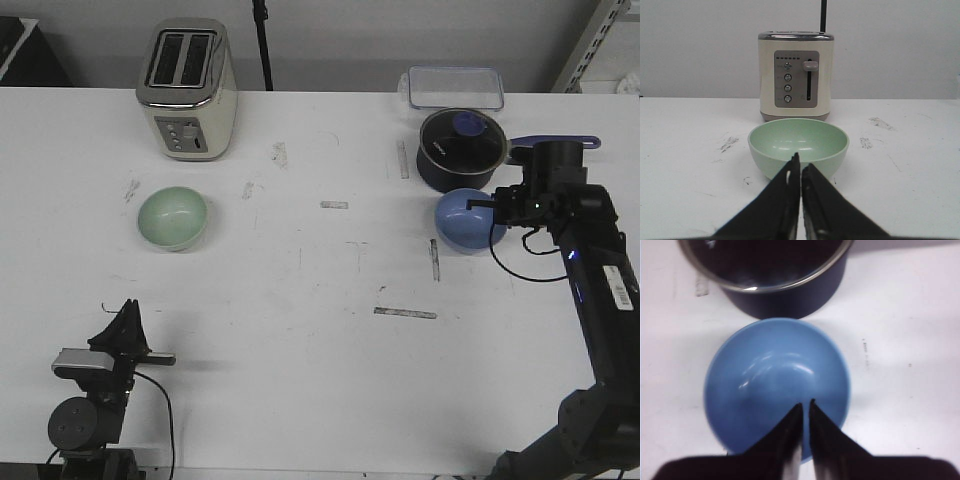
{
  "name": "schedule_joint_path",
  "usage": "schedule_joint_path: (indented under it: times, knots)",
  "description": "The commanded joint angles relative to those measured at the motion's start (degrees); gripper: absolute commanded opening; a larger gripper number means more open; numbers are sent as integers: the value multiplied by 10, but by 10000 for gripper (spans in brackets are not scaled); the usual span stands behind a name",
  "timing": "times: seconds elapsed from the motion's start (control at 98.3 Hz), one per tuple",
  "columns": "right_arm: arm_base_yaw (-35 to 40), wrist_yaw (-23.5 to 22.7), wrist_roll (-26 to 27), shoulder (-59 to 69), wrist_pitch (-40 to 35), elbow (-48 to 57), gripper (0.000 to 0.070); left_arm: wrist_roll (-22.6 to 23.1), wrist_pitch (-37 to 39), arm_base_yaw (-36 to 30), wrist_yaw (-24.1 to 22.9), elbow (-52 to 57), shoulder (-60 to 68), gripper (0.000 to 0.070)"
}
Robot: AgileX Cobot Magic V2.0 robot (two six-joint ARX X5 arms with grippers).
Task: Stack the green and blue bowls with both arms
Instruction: 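Reach the right gripper forward to the rim of the blue bowl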
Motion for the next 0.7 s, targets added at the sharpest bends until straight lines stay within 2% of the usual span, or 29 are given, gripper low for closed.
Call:
schedule_joint_path:
  times: [0.0,0.071,0.275,0.386,0.692]
  knots:
    - [-5,-2,8,30,-23,36,210,-2,8,0,-1,-13,-1,1]
    - [-11,-2,8,51,-42,61,312,-2,8,0,-1,-13,-1,1]
    - [-33,-48,8,79,-54,73,401,-2,8,0,-1,-13,-1,1]
    - [-42,-59,8,86,-50,73,503,-2,8,0,-1,-13,-1,1]
    - [-49,-57,3,127,-40,70,506,-2,8,0,-1,-13,-1,1]
